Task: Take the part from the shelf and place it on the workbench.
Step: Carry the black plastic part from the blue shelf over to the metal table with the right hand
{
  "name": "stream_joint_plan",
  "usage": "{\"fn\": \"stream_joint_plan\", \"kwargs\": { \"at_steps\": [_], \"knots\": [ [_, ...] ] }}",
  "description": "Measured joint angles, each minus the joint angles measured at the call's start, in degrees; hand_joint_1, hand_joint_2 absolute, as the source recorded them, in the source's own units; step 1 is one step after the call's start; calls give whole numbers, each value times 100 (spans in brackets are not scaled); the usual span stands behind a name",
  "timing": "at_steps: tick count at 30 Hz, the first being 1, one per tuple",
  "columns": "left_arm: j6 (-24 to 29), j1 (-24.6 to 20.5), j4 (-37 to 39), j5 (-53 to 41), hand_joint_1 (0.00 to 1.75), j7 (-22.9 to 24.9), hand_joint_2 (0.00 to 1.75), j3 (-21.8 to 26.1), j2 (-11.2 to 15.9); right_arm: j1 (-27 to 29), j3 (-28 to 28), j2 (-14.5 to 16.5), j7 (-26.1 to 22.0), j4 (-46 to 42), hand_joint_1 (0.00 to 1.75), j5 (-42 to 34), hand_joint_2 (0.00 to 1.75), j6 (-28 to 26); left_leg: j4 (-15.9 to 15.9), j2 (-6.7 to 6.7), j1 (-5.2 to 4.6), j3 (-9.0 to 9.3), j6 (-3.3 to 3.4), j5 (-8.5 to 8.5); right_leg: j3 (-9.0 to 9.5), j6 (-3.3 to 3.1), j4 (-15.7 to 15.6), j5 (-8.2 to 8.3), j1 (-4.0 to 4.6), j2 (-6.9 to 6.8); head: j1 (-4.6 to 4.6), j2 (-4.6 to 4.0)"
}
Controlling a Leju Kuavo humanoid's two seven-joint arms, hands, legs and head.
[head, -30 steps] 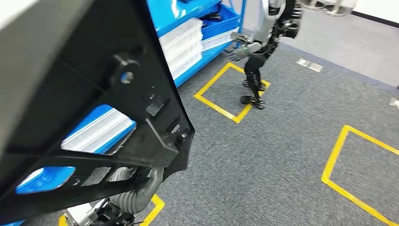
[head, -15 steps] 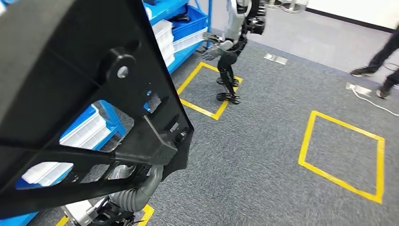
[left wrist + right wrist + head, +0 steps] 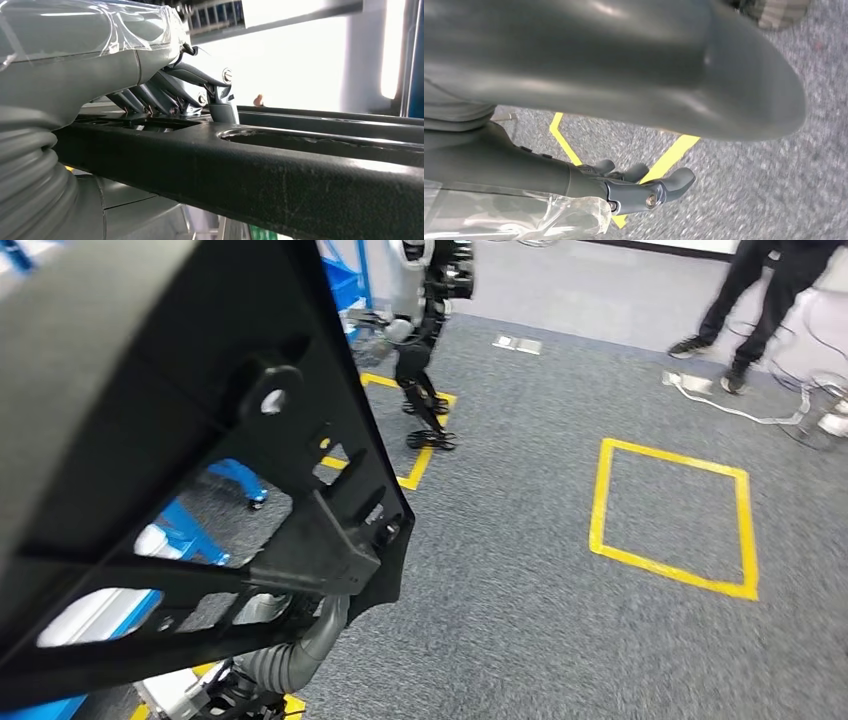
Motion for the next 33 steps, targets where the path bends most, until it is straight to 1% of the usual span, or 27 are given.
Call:
{"fn": "stream_joint_plan", "kwargs": {
  "at_steps": [1, 2, 3, 4, 5, 7, 8, 9, 11, 12, 13, 14, 15, 16, 17, 18, 19, 20, 22, 23, 24, 26, 27, 29, 31, 32, 33],
  "knots": [
    [-1, 5, 0, 1, 175, 1, 175, -1, 1, -7, -1, -4, -1, 0, 0, 1, 0, 4, 460, -124, 6, -212, -12, -197, -16, -15, 2, 10, -2, 71, -5, 0],
    [-4, 12, 0, 1, 175, 3, 175, -2, 2, -7, -1, -8, -1, 0, 0, 1, 0, 7, 828, -197, 11, -385, -20, -314, -26, -23, 3, 18, -1, 148, -7, 0],
    [-9, 18, 0, 1, 175, 3, 175, -3, 3, -1, -2, -11, -1, 0, 0, 1, 0, 9, 991, -231, 12, -465, -22, -318, -30, -24, 5, 23, 0, 228, -8, 0],
    [-14, 20, 0, 1, 175, 4, 175, -4, 3, 7, -1, -13, -1, 0, 0, 2, 0, 14, 885, -253, 15, -419, -17, -201, -27, -20, 6, 29, 0, 312, -8, 0],
    [-18, 20, 0, 2, 175, 4, 175, -4, 3, 12, -1, -13, -1, 0, 0, 3, 0, 19, 549, -295, 22, -264, -9, 0, -20, -13, 8, 35, -1, 396, -8, 0],
    [-21, 14, 0, 4, 175, 6, 175, -3, 3, 7, -1, -12, -1, 0, 0, 5, 0, 28, -319, -551, 51, 125, 16, 385, -26, 17, 18, 49, 1, 554, -8, 0],
    [-23, 12, 0, 7, 175, 8, 175, -3, 3, 1, -2, -12, -1, 0, 0, 6, 0, 30, -604, -671, 63, 242, 29, 484, -48, 42, 22, 62, 3, 620, -8, 0],
    [-25, 13, 0, 9, 175, 11, 175, -3, 3, 1, -2, -15, -1, 0, 0, 7, 0, 30, -745, -750, 63, 290, 46, 515, -76, 73, 23, 78, 3, 684, -7, 0],
    [-26, 11, 0, 13, 175, 17, 175, -3, 2, 20, -1, -27, -1, 2, 0, 7, 0, 31, -788, -677, 45, 299, 106, 533, -126, 145, 10, 112, -15, 797, -7, 0],
    [-26, 6, 0, 14, 175, 21, 175, -2, 2, 33, -1, -34, 0, 5, 0, 7, 0, 31, -806, -613, 42, 309, 146, 553, -153, 174, 40, 94, -16, 755, -4, 0],
    [-26, 0, 0, 14, 175, 23, 175, -1, 1, 41, 0, -38, 0, 8, 0, 8, 0, 31, -827, -541, 45, 321, 185, 574, -214, 201, 157, 15, -14, 636, 5, 0],
    [-28, -4, 0, 14, 175, 25, 175, -1, 1, 38, 1, -40, 0, 10, 0, 9, 0, 31, -846, -458, 50, 329, 219, 590, -336, 222, 412, -139, -7, 468, 14, 0],
    [-30, -3, 0, 14, 175, 28, 175, -1, 2, 30, 1, -36, -1, 11, 0, 11, 0, 31, -850, -375, 40, 330, 237, 592, -509, 237, 785, -344, -2, 279, 24, 0],
    [-31, 2, 0, 14, 175, 28, 175, -2, 2, 20, 1, -32, -1, 11, 0, 13, 0, 31, -850, -284, 30, 326, 249, 588, -712, 253, 1226, -555, -7, 165, 31, 0],
    [-33, 8, 0, 14, 175, 29, 175, -3, 3, 13, 1, -29, -1, 11, 0, 14, 0, 31, -848, -195, 20, 323, 255, 584, -886, 265, 1611, -707, -15, 111, 32, 0],
    [-33, 12, 0, 14, 175, 30, 175, -4, 3, 13, 1, -27, -1, 11, 0, 14, 0, 32, -847, -113, 15, 321, 256, 581, -973, 274, 1821, -760, -23, 91, 32, 0],
    [-34, 13, 0, 14, 175, 31, 175, -5, 3, 18, 1, -27, -1, 11, 0, 14, 0, 33, -846, -38, 13, 322, 254, 576, -934, 279, 1785, -699, -29, 74, 33, 0],
    [-34, 12, 0, 14, 175, 31, 175, -5, 3, 22, 1, -28, -1, 12, 0, 14, 0, 34, -845, 29, 14, 327, 248, 570, -770, 281, 1507, -550, -34, 42, 33, 0],
    [-36, 11, 0, 14, 175, 34, 175, -5, 3, 15, 1, -30, -2, 13, 0, 14, 0, 37, -837, 142, -8, 347, 211, 541, -258, 263, 604, -209, -15, -193, 36, 0],
    [-38, 8, 0, 14, 175, 40, 175, -5, 3, 5, 1, -30, -3, 13, 0, 15, 0, 39, -833, 189, -25, 356, 186, 526, -80, 235, 274, -115, 0, -288, 33, 0],
    [-42, 6, 0, 13, 175, 46, 175, -6, 3, -3, 1, -29, -4, 13, 0, 15, 0, 42, -830, 236, -46, 364, 160, 512, 13, 204, 87, -79, 17, -352, 30, 0],
    [-55, 2, 0, 13, 175, 61, 175, -10, 2, 1, 1, -29, -5, 14, 0, 16, 0, 46, -834, 333, -53, 377, 111, 496, 4, 130, 39, -75, 39, -264, 21, 0],
    [-60, 1, 0, 13, 175, 63, 175, -11, 2, 9, 1, -29, -4, 15, 0, 16, 0, 46, -812, 318, -38, 373, 80, 468, 0, 99, 31, -66, 36, -212, 20, 0],
    [-64, -1, 1, 14, 175, 64, 175, -12, 2, 12, 1, -28, -3, 15, 0, 16, 0, 48, -480, 82, -3, 232, 23, 248, 2, 32, 16, -41, 13, -103, 15, 0],
    [-71, 7, 8, 14, 175, 68, 175, -12, 4, -4, 1, -28, -3, 15, 0, 15, 0, 48, 334, -185, 12, -147, -6, -141, -4, -8, 15, -27, 1, 27, 8, 0],
    [-77, 13, 15, 14, 175, 70, 175, -13, 5, -9, 0, -28, -3, 15, 0, 14, 0, 48, 751, -226, 12, -349, -11, -288, -7, -19, 15, -24, 4, 102, 7, 0],
    [-83, 18, 25, 14, 175, 75, 175, -15, 5, -7, 0, -28, -3, 15, 0, 14, 0, 48, 1006, -240, 12, -484, -10, -338, -7, -23, 17, -21, 8, 183, 6, 0]
  ]
}}
